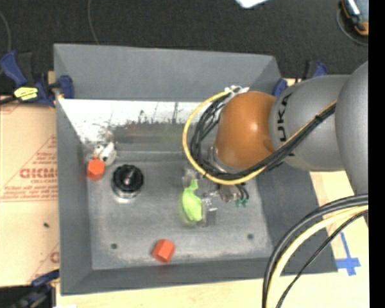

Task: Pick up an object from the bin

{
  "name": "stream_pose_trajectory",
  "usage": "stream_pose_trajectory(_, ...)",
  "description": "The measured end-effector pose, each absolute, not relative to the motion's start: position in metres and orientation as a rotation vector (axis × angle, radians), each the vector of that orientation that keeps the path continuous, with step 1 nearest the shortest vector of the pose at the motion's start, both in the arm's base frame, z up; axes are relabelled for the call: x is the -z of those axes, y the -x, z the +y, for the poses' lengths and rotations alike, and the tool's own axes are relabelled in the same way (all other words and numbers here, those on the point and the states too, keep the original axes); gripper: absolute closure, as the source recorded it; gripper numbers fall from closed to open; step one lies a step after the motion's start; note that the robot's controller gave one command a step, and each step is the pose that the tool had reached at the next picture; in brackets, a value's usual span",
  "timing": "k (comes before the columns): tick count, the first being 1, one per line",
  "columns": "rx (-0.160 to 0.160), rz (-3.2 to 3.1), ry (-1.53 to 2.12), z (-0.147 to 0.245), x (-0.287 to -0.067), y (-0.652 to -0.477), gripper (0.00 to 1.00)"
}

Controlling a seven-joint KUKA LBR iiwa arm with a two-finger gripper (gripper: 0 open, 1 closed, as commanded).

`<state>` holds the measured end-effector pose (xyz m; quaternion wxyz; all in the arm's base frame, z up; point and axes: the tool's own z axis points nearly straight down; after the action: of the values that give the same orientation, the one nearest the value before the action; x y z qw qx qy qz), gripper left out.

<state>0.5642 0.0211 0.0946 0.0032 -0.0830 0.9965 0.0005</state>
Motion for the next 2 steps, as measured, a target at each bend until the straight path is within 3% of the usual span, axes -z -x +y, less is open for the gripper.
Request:
stream_pose_trajectory(1,0.002,3.077,0.564,0.008,-0.074,-0.606,0.0)
stream_pose_trajectory(2,-0.001,3.087,0.517,-0.014,-0.072,-0.583,1.0)
